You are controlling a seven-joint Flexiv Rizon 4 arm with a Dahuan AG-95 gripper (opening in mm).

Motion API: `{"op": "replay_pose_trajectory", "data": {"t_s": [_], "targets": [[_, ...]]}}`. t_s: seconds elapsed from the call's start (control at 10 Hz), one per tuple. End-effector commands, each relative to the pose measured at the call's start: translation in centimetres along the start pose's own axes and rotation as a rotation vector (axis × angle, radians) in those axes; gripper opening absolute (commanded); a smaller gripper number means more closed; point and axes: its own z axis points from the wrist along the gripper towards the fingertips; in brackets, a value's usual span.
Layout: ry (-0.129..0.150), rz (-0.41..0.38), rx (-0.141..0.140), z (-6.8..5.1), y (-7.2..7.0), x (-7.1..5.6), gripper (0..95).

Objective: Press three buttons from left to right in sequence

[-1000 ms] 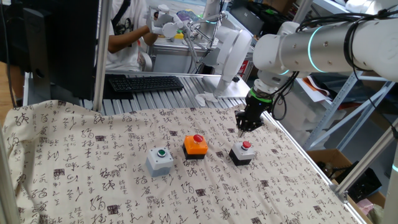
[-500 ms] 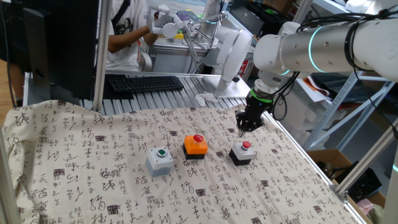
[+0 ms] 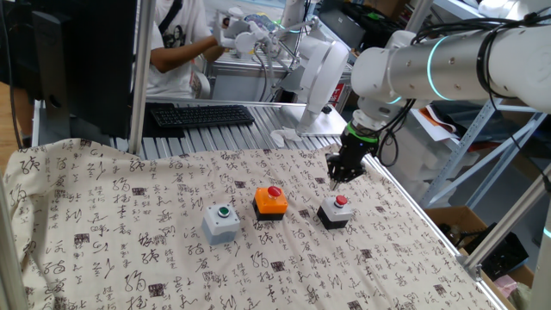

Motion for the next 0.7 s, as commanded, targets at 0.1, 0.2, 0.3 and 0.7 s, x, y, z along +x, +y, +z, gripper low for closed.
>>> {"op": "replay_pose_trajectory", "data": {"t_s": [0.1,0.2,0.3,0.7], "targets": [[-0.001,-0.017,-0.006,0.04,0.04,-0.09,0.0],[-0.002,-0.026,-0.007,0.04,0.04,-0.09,0.0],[-0.001,-0.031,-0.008,0.04,0.04,-0.09,0.0],[0.002,-0.032,-0.008,0.04,0.04,-0.09,0.0]]}}
